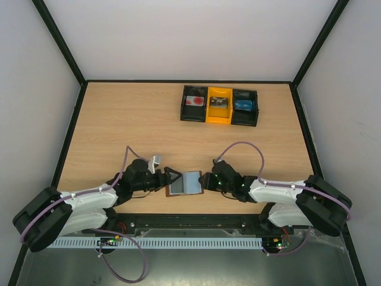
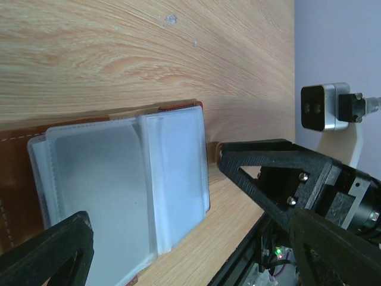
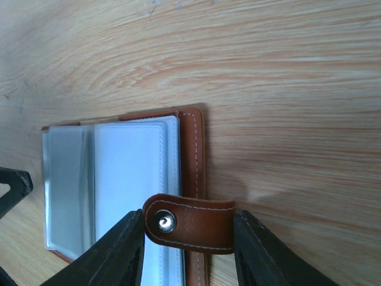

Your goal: Take the credit cards out of the card holder

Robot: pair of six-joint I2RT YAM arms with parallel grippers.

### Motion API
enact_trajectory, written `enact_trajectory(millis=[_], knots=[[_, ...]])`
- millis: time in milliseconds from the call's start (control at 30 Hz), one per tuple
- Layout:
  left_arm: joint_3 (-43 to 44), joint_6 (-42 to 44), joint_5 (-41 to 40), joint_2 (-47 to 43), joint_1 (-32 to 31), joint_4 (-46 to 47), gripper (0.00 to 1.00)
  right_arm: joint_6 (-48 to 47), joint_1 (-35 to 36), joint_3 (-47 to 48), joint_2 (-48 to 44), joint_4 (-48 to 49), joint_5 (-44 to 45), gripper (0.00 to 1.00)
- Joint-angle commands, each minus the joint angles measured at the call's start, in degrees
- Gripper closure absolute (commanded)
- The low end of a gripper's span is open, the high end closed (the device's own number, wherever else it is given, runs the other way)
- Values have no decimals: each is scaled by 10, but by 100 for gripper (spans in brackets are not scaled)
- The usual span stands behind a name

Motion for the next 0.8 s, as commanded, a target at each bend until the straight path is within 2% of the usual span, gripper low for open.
enact_trajectory(millis=[0, 267, 500, 767], knots=[[13, 21, -18, -6, 0, -22, 9, 0, 23, 14, 24, 15, 18, 60], [18, 47, -43, 0, 2, -57, 9, 3, 59, 26, 70, 19, 34, 60], [21, 53, -43, -8, 2, -78, 9, -3, 74, 43, 57, -14, 76, 56], [22, 53, -57, -57, 7, -108, 9, -24, 77, 72, 45, -65, 104, 54]])
